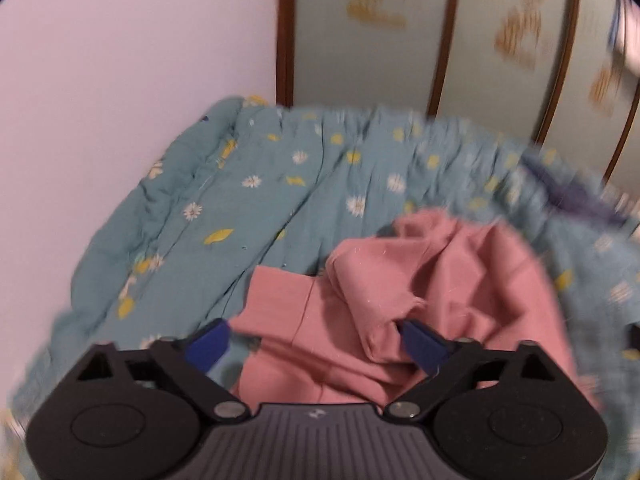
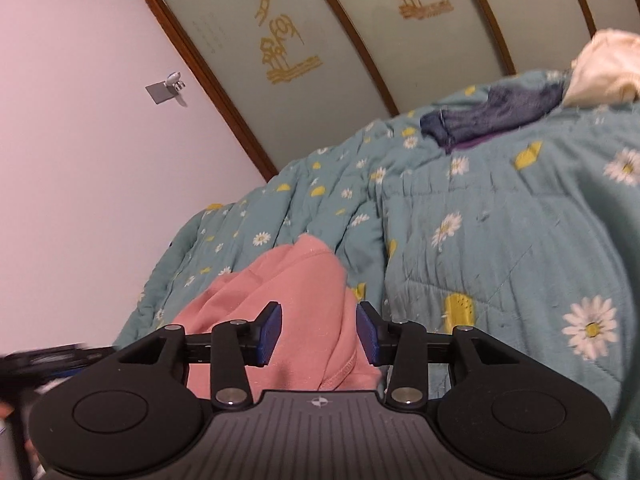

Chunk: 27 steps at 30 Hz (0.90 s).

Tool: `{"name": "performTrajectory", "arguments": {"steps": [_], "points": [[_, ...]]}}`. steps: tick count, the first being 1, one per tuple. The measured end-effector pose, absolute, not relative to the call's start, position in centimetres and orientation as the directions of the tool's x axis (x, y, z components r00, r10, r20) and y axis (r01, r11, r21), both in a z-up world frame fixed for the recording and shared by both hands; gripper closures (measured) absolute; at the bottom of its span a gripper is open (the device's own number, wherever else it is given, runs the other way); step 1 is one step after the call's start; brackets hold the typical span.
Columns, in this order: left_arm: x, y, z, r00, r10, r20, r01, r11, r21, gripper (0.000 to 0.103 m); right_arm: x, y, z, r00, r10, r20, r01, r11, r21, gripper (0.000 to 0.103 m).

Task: Fold clothes
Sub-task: 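Close the left gripper on the sweatshirt while the right gripper holds its edge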

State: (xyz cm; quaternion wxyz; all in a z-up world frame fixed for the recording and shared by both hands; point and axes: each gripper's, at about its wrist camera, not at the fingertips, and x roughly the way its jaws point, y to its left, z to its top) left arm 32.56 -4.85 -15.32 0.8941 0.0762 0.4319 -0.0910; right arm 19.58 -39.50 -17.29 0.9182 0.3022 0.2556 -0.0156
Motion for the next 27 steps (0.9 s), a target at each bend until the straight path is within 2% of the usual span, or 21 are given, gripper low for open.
{"name": "performTrajectory", "arguments": {"steps": [1, 3, 5, 6, 9, 12, 16, 19, 21, 22, 23, 25, 27], "points": [[33.5, -6.3, -16.3, 0.58, -0.082, -0.811, 0.256, 0.963, 0.086, 0.04, 19.7, -39.7, -17.6, 0.868, 0.134, -0.478, 0.188, 0.803, 0.566, 0.063], [34.4, -7.7, -17.6, 0.557, -0.061, -0.828, 0.271, 0.956, 0.112, 0.05, 20.0, -40.1, -18.2, 0.866, 0.156, -0.474, 0.19, 0.776, 0.601, 0.062], [34.9, -8.7, -18.6, 0.57, -0.037, -0.821, 0.249, 0.96, 0.129, 0.075, 20.2, -40.9, -18.6, 0.869, 0.19, -0.456, 0.18, 0.738, 0.65, 0.062], [35.1, -8.9, -18.9, 0.579, -0.033, -0.814, 0.238, 0.963, 0.13, 0.097, 20.2, -41.2, -18.8, 0.872, 0.198, -0.448, 0.177, 0.725, 0.665, 0.06], [35.9, -8.9, -18.7, 0.608, 0.02, -0.794, 0.172, 0.973, 0.156, 0.098, 20.1, -41.8, -19.4, 0.873, 0.205, -0.442, 0.184, 0.701, 0.689, 0.06], [35.7, -6.9, -15.8, 0.671, 0.059, -0.739, 0.12, 0.975, 0.188, 0.098, 20.2, -42.3, -20.0, 0.866, 0.206, -0.456, 0.208, 0.682, 0.702, 0.06], [35.3, -1.1, -8.7, 0.755, 0.13, -0.643, -0.034, 0.987, 0.159, 0.098, 20.6, -42.5, -20.5, 0.868, 0.225, -0.443, 0.209, 0.645, 0.735, 0.06], [33.7, 2.3, -4.5, 0.805, 0.202, -0.558, -0.089, 0.971, 0.223, 0.098, 21.3, -41.6, -20.6, 0.854, 0.234, -0.464, 0.204, 0.67, 0.714, 0.059], [33.0, 3.4, -3.0, 0.801, 0.183, -0.57, -0.09, 0.978, 0.187, 0.098, 21.7, -40.6, -20.7, 0.842, 0.261, -0.472, 0.177, 0.692, 0.699, 0.059], [31.7, 5.1, -2.2, 0.78, 0.065, -0.622, -0.03, 0.997, 0.067, 0.098, 22.1, -39.8, -20.7, 0.834, 0.293, -0.467, 0.143, 0.703, 0.697, 0.059], [31.3, 5.4, -1.9, 0.773, 0.03, -0.634, -0.013, 0.999, 0.032, 0.098, 22.3, -39.3, -20.6, 0.829, 0.316, -0.462, 0.118, 0.708, 0.696, 0.058], [29.1, 6.2, -1.9, 0.748, -0.06, -0.661, 0.05, 0.998, -0.034, 0.098, 23.0, -36.8, -19.8, 0.809, 0.397, -0.433, 0.015, 0.723, 0.691, 0.047], [27.7, 6.2, -2.3, 0.749, -0.071, -0.659, 0.08, 0.997, -0.016, 0.098, 23.5, -34.2, -18.7, 0.787, 0.457, -0.415, -0.081, 0.743, 0.664, 0.039]]}}
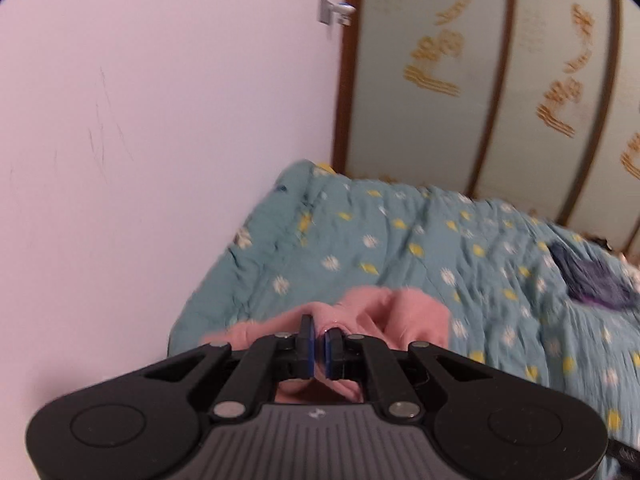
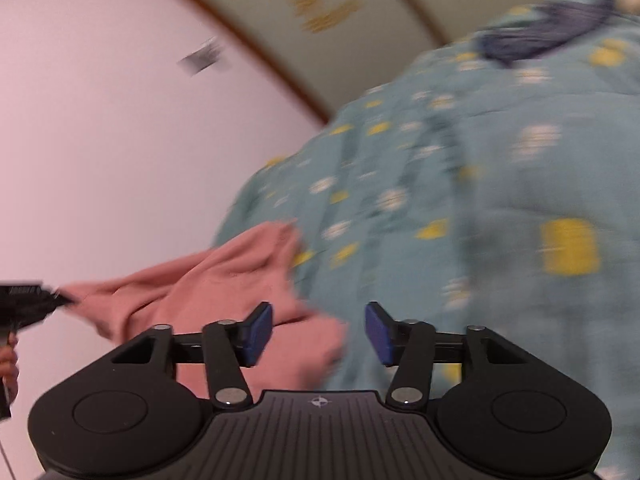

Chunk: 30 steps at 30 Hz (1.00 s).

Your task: Fold clothes

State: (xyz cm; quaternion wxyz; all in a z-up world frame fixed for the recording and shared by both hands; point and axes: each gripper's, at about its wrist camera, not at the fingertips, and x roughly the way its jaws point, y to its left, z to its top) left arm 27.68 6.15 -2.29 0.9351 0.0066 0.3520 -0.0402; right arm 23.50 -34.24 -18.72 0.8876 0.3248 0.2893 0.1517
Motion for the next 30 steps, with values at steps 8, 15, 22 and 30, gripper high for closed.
{"name": "performTrajectory", "arguments": {"steps": [8, 15, 22, 30], "points": [[25.2, 7.1, -4.0, 0.737, -0.123, -0.665, 0.102, 0.992, -0.071, 0.098, 26.1, -25.5, -21.1, 0.754, 0.361, -0.549, -0.165, 0.912, 0.375, 0.028], [25.3, 7.4, -5.3, 0.721, -0.127, -0.682, 0.065, 0.991, -0.116, 0.098, 27.0, -26.3, -22.7, 0.706, 0.464, -0.534, -0.165, 0.842, 0.513, 0.098], [23.9, 10.0, -5.8, 0.707, -0.056, -0.705, -0.001, 0.997, -0.08, 0.099, 20.7, -35.1, -16.4, 0.848, 0.191, -0.493, 0.057, 0.894, 0.444, 0.101], [21.4, 12.6, -7.4, 0.694, -0.01, -0.72, -0.059, 0.996, -0.07, 0.099, 14.7, -42.0, -15.3, 0.858, -0.152, -0.491, 0.361, 0.858, 0.365, 0.101]]}}
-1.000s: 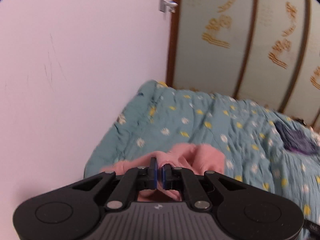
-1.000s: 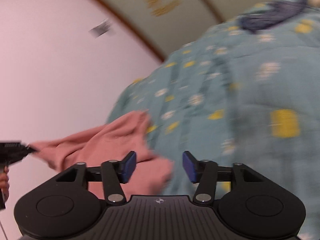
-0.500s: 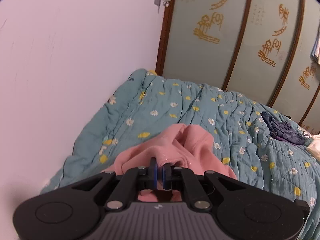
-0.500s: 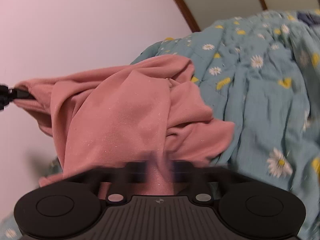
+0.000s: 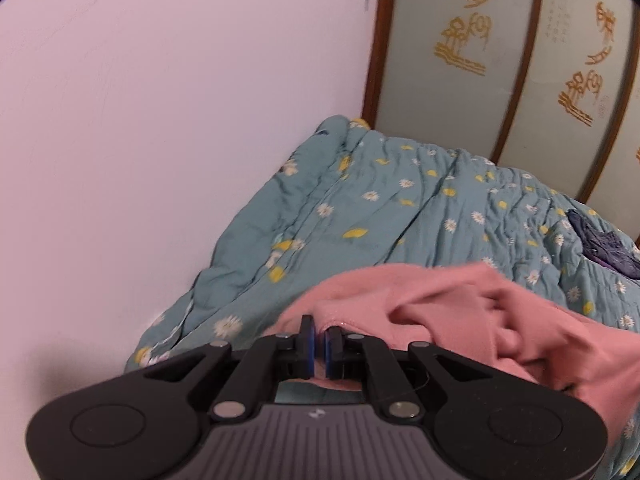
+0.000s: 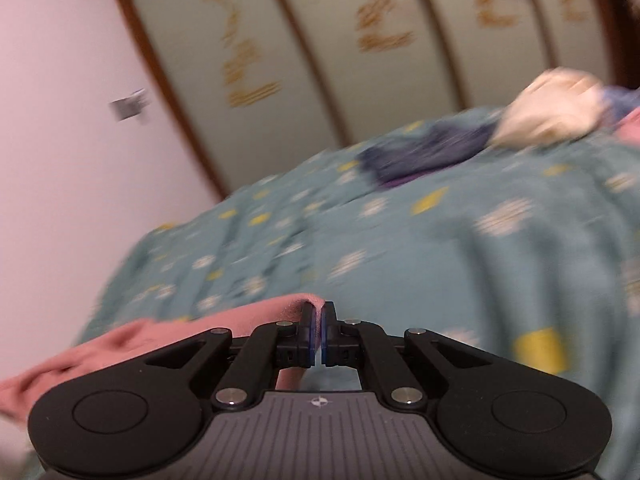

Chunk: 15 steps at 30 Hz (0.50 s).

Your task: Fold clothes

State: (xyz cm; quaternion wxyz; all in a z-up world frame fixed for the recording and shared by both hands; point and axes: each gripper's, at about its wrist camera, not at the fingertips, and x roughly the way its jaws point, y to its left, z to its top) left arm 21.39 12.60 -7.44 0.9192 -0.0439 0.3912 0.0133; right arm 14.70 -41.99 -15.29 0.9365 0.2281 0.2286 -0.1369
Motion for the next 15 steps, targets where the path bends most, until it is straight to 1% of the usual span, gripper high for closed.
{"name": "performTrajectory", "arguments": {"steps": [2, 3, 5, 6, 9, 11, 12, 13, 15], "points": [[21.0, 13.9, -8.0, 0.689, 0.01, -0.724, -0.096, 0.992, -0.078, 0.099, 13.3, -42.2, -15.0, 0.849, -0.245, -0.469, 0.418, 0.854, 0.311, 0.101], [20.8, 14.8, -8.6, 0.687, 0.052, -0.725, -0.13, 0.99, -0.052, 0.099, 12.4, -42.5, -14.9, 0.845, -0.285, -0.454, 0.445, 0.844, 0.299, 0.101], [20.4, 15.7, -9.4, 0.68, 0.11, -0.725, -0.167, 0.986, -0.007, 0.099, 10.5, -43.4, -14.9, 0.838, -0.334, -0.431, 0.489, 0.811, 0.322, 0.101], [20.3, 16.0, -9.6, 0.678, 0.116, -0.726, -0.173, 0.985, -0.004, 0.099, 9.7, -44.0, -15.0, 0.832, -0.358, -0.423, 0.51, 0.793, 0.333, 0.101], [19.8, 17.3, -11.0, 0.645, 0.079, -0.76, -0.16, 0.987, -0.034, 0.098, 6.9, -45.3, -15.3, 0.803, -0.43, -0.412, 0.573, 0.748, 0.335, 0.101], [19.4, 17.5, -12.5, 0.607, 0.049, -0.793, -0.119, 0.992, -0.03, 0.098, 5.9, -45.9, -15.9, 0.791, -0.419, -0.446, 0.576, 0.755, 0.313, 0.101], [19.2, 17.3, -12.8, 0.601, 0.048, -0.798, -0.095, 0.995, -0.012, 0.097, 5.6, -46.4, -16.4, 0.789, -0.391, -0.473, 0.567, 0.759, 0.319, 0.101], [19.0, 17.1, -13.1, 0.596, 0.051, -0.801, -0.071, 0.997, 0.01, 0.094, 5.3, -47.1, -17.0, 0.788, -0.356, -0.502, 0.561, 0.75, 0.349, 0.099], [18.6, 16.6, -13.5, 0.592, 0.054, -0.804, -0.033, 0.999, 0.043, 0.091, 5.1, -48.1, -17.2, 0.787, -0.328, -0.523, 0.563, 0.729, 0.389, 0.096]]}}
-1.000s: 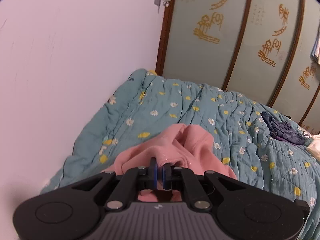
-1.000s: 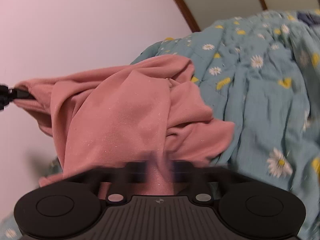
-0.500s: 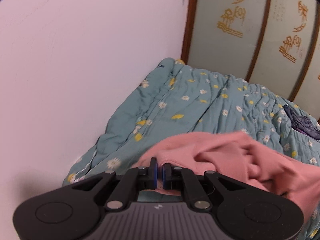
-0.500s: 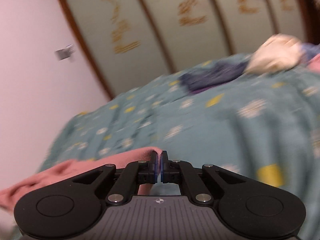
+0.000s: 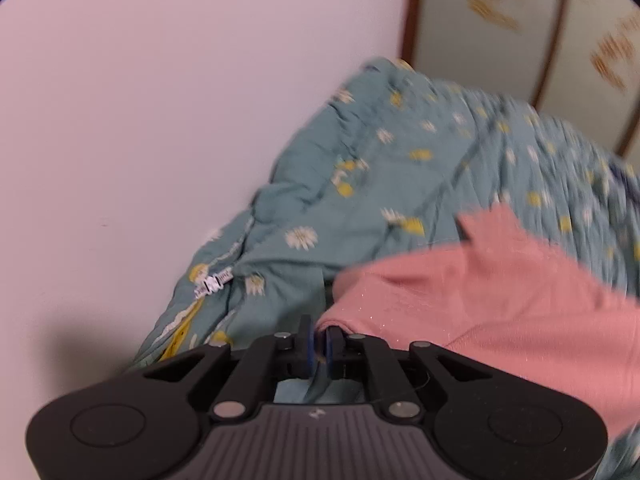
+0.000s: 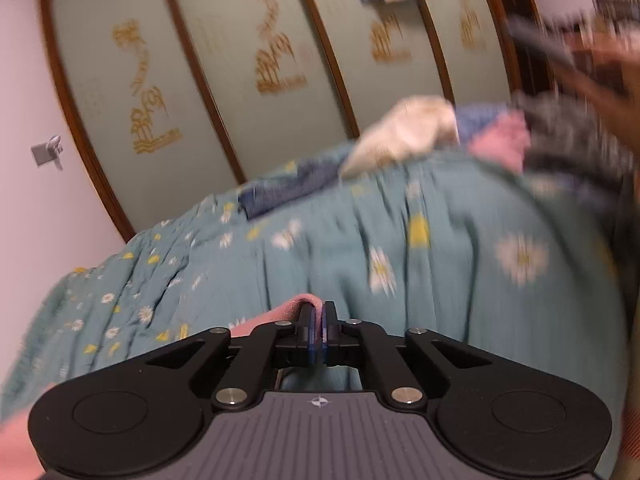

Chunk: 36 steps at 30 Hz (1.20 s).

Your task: Fold clothes

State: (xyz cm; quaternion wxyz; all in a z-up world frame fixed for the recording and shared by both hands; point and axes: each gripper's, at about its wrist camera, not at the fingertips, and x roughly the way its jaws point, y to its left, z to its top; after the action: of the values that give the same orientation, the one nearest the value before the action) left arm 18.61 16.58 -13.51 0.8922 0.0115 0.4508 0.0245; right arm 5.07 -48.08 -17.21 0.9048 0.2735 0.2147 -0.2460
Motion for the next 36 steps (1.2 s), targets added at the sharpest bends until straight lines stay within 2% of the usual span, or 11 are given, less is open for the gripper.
{"name": "performTrajectory", "arguments": {"steps": [1, 4, 8, 11, 13, 19, 22, 28, 30, 32, 36], "points": [[18.1, 16.4, -13.6, 0.593, 0.061, -0.803, -0.013, 0.998, 0.066, 0.087, 5.0, -48.3, -17.1, 0.788, -0.323, -0.524, 0.561, 0.726, 0.397, 0.087], [17.3, 16.9, -13.1, 0.606, 0.048, -0.794, -0.011, 0.999, 0.052, 0.075, 5.4, -47.6, -15.7, 0.807, -0.316, -0.499, 0.516, 0.788, 0.336, 0.081], [16.5, 17.6, -10.9, 0.63, -0.004, -0.777, 0.015, 1.0, 0.006, 0.071, 7.0, -45.5, -12.6, 0.857, -0.2, -0.475, 0.322, 0.927, 0.191, 0.081], [15.9, 17.2, -8.7, 0.654, -0.026, -0.756, 0.078, 0.996, 0.034, 0.066, 7.6, -45.4, -10.9, 0.88, -0.121, -0.46, 0.231, 0.954, 0.19, 0.068], [15.4, 17.3, -7.6, 0.646, -0.034, -0.762, 0.114, 0.992, 0.053, 0.05, 7.6, -45.6, -9.4, 0.885, -0.128, -0.449, 0.226, 0.959, 0.173, 0.059], [15.5, 18.7, -7.2, 0.513, -0.125, -0.849, 0.228, 0.974, -0.006, 0.049, 8.3, -45.7, -7.8, 0.883, -0.037, -0.468, 0.151, 0.966, 0.209, 0.053], [16.2, 19.5, -8.1, 0.403, -0.194, -0.894, 0.263, 0.961, -0.09, 0.051, 11.1, -43.2, -8.0, 0.862, 0.219, -0.457, -0.013, 0.911, 0.412, 0.048], [16.1, 21.6, -7.3, 0.486, -0.396, -0.779, 0.249, 0.917, -0.31, 0.053, 20.3, -31.0, -10.2, 0.654, 0.589, -0.476, -0.155, 0.719, 0.677, 0.048], [16.1, 21.7, -7.5, 0.496, -0.402, -0.77, 0.257, 0.915, -0.312, 0.054, 24.0, -25.6, -11.6, 0.543, 0.67, -0.506, -0.139, 0.666, 0.733, 0.048], [16.2, 21.9, -8.0, 0.519, -0.36, -0.776, 0.24, 0.932, -0.272, 0.054, 27.6, -20.4, -13.0, 0.433, 0.709, -0.556, -0.1, 0.651, 0.753, 0.048], [16.4, 22.5, -8.8, 0.515, -0.345, -0.784, 0.209, 0.938, -0.276, 0.054, 32.4, -13.3, -16.3, 0.357, 0.635, -0.685, 0.032, 0.725, 0.688, 0.048]]}}
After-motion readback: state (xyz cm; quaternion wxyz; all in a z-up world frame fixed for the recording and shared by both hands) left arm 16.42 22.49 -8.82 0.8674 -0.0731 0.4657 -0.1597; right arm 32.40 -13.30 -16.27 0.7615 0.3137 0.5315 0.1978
